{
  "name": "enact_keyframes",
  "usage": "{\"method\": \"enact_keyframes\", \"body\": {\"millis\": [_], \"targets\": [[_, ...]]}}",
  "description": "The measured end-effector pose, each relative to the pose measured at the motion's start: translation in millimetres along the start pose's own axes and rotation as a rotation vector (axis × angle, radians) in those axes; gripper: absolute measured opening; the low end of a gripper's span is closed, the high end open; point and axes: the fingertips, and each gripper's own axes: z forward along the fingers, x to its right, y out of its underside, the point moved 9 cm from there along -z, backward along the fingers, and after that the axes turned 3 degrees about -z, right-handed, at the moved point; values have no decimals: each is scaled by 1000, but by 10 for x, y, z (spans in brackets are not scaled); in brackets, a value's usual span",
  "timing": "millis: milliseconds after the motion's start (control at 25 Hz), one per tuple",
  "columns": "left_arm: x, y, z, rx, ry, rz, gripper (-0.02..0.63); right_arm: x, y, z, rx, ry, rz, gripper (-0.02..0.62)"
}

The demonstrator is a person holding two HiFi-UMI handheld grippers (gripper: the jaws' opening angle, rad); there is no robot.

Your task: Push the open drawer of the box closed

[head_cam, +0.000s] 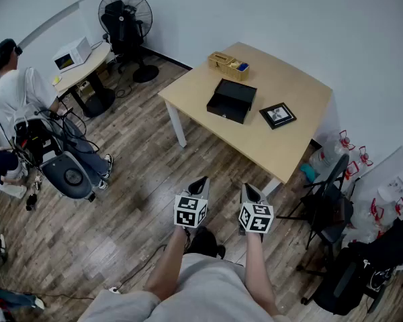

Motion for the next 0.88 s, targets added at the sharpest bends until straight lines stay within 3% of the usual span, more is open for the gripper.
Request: {"method": "enact_keyframes", "body": {"millis": [400, 880], "targets": [[-39, -45, 51, 15, -1, 3, 54, 162, -55, 7, 8, 26, 39, 2], [-404, -28, 332, 24, -8, -24, 54, 106, -14, 423, 11, 15, 66, 2]]}}
